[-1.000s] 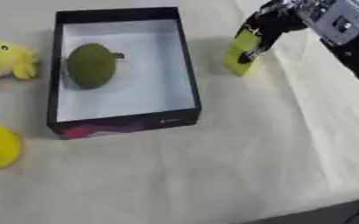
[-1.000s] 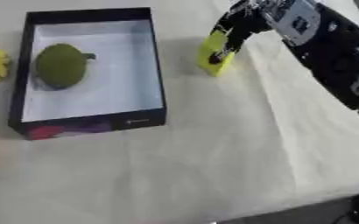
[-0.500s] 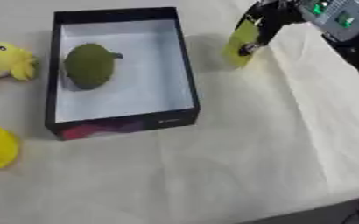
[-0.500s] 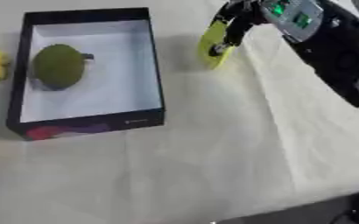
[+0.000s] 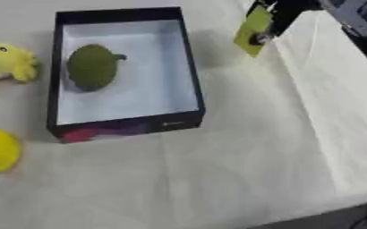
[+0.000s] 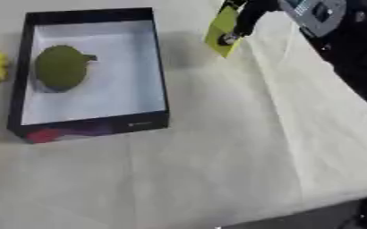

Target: Pick up objects on the table and place them in the box.

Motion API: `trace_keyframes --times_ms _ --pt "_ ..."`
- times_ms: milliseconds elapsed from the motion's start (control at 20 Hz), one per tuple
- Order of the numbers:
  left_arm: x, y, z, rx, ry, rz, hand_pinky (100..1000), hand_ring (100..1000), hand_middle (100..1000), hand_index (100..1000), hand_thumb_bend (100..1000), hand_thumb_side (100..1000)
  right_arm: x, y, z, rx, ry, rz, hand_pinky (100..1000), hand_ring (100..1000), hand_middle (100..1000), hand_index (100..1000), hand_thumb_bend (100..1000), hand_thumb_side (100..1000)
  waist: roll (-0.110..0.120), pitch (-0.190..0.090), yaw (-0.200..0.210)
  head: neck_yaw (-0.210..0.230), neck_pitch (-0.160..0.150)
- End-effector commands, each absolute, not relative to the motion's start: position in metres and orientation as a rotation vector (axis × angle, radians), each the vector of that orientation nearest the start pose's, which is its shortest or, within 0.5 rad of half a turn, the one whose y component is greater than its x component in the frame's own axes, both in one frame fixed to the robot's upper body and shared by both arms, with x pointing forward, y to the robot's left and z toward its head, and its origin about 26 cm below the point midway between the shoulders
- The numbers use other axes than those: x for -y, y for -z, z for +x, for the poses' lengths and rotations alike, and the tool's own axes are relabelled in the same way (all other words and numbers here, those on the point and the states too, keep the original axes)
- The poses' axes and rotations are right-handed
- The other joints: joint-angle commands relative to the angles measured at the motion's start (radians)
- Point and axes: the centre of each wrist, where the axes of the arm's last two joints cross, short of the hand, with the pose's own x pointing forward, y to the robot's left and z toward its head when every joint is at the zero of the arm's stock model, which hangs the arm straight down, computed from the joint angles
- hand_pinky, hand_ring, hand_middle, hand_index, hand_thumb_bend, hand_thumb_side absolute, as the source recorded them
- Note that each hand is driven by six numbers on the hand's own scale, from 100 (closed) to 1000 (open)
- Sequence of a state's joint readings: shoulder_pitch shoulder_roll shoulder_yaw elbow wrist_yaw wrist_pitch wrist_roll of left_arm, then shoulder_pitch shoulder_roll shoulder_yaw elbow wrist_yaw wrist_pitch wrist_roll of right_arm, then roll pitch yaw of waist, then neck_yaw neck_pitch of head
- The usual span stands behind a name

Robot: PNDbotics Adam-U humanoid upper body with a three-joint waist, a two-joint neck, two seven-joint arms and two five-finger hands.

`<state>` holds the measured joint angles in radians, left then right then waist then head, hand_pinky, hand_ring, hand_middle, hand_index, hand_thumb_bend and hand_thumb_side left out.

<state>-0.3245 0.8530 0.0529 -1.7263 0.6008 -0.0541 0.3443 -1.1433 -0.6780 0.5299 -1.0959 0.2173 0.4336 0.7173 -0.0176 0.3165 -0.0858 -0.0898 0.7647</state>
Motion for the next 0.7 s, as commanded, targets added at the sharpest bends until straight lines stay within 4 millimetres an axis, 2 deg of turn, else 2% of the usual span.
trace_keyframes --times_ms 50,150,350,700 --pt "-0.390 -0.255 0.317 2.153 -0.008 0.343 748 872 870 900 801 700 0.242 -0.320 0.458 1.194 -1.310 -0.488 630 671 674 758 336 100 -0.002 -0.024 -0.001 0.012 0.005" --pt "-0.391 -0.254 0.317 2.152 -0.013 0.345 748 872 871 900 802 699 0.231 -0.321 0.458 1.251 -1.332 -0.499 628 667 671 757 337 100 0.000 -0.025 -0.002 0.018 0.005" --pt "-0.391 -0.251 0.317 2.147 -0.025 0.344 748 872 871 900 803 699 0.195 -0.326 0.454 1.375 -1.412 -0.506 625 663 669 756 337 100 0.004 -0.029 -0.003 0.022 0.005" --pt "-0.389 -0.250 0.318 2.145 -0.031 0.330 747 872 872 899 804 698 0.114 -0.333 0.437 1.527 -1.626 -0.474 631 665 670 757 334 100 0.009 -0.041 0.014 0.022 0.001"
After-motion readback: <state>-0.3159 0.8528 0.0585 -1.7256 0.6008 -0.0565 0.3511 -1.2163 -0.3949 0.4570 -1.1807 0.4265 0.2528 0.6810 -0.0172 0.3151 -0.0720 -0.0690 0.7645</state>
